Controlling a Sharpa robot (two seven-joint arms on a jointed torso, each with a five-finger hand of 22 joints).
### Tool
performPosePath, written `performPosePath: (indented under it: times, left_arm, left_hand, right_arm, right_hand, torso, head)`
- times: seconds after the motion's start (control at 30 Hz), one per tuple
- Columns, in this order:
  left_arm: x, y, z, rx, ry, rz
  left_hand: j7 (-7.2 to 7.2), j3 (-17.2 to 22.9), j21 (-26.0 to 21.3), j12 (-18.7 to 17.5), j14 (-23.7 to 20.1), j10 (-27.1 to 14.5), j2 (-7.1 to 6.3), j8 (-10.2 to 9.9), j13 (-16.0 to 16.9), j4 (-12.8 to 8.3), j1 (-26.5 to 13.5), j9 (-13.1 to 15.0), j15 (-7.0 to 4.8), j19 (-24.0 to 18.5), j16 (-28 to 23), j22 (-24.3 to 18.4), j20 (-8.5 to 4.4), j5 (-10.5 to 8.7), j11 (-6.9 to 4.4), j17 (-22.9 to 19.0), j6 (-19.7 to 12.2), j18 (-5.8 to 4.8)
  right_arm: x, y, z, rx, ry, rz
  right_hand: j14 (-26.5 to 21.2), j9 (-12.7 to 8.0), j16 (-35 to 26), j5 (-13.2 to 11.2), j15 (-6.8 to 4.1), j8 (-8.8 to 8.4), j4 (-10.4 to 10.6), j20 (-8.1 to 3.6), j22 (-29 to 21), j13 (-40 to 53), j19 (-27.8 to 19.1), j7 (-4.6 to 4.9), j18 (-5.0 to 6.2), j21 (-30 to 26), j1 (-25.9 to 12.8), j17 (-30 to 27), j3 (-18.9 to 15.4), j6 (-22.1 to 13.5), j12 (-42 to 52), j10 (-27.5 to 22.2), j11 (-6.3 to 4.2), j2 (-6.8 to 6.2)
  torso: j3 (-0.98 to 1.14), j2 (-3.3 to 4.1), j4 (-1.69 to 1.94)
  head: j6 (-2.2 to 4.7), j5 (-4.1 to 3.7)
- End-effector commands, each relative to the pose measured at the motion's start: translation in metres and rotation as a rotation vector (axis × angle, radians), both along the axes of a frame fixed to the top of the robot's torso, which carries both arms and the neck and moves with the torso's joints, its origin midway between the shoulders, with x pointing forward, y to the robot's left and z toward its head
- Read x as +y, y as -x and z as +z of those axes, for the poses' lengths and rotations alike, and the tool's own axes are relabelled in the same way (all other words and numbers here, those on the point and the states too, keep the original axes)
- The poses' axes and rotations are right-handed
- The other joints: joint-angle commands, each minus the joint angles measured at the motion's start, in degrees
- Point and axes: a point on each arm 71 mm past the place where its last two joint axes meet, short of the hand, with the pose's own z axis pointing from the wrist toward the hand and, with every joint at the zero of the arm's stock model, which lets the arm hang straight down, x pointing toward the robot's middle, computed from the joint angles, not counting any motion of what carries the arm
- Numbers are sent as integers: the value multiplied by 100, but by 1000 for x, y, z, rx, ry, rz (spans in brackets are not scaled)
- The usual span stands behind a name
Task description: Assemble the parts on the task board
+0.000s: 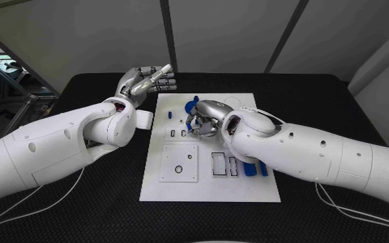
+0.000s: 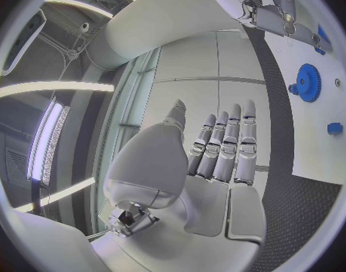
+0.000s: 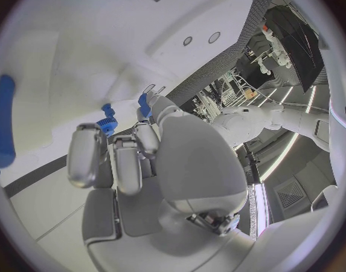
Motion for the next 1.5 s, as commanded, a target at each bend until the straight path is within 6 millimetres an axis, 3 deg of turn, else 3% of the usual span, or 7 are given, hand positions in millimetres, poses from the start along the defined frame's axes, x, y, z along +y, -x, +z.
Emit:
performPosePath:
  times: [0.03, 1.13, 1.5]
  left_arm:
    - [-2, 0, 2, -8, 5, -14]
    - [-2, 0, 2, -6, 5, -16]
    - [-2, -1, 1, -6, 5, -14]
  left_hand:
    - [185, 14, -36, 6, 1, 6, 6, -33, 1, -33, 37, 5, 42, -11, -24, -9, 9, -39, -6, 6, 22, -198]
    - [187, 13, -44, 4, 3, 3, 10, -36, 0, -39, 41, 5, 44, -21, -32, -15, 10, -37, -4, 7, 21, -198]
    - [188, 24, -51, 2, 5, 1, 25, -39, 0, -53, 62, 4, 45, -29, -41, -21, 12, -30, -3, 8, 21, -196]
  right_arm:
    - [1, 0, -2, -16, 26, 0]
    - [3, 2, -14, 16, 97, 7]
    - [2, 2, -15, 17, 111, 10]
  right_hand:
    - [494, 177, -2, 20, -29, 152, 12, -17, -4, 6, -22, -44, 3, -9, -70, 962, 29, 90, -13, -26, 12, 4]
    - [490, 170, -19, -106, -1, 107, 55, 4, -36, -82, -37, 2, 9, -33, -345, 945, -31, -42, -103, -115, 49, -193]
    - [492, 129, -16, -138, 47, 5, 56, 42, -57, -170, -51, 79, 12, -51, -413, 958, -32, -230, -190, -224, 111, -267]
  torso:
    - [-3, -7, 3]
    - [-5, -6, 6]
    - [-5, -4, 6]
  head:
    - [-3, -5]
    - [-13, -32]
    - [-16, -42]
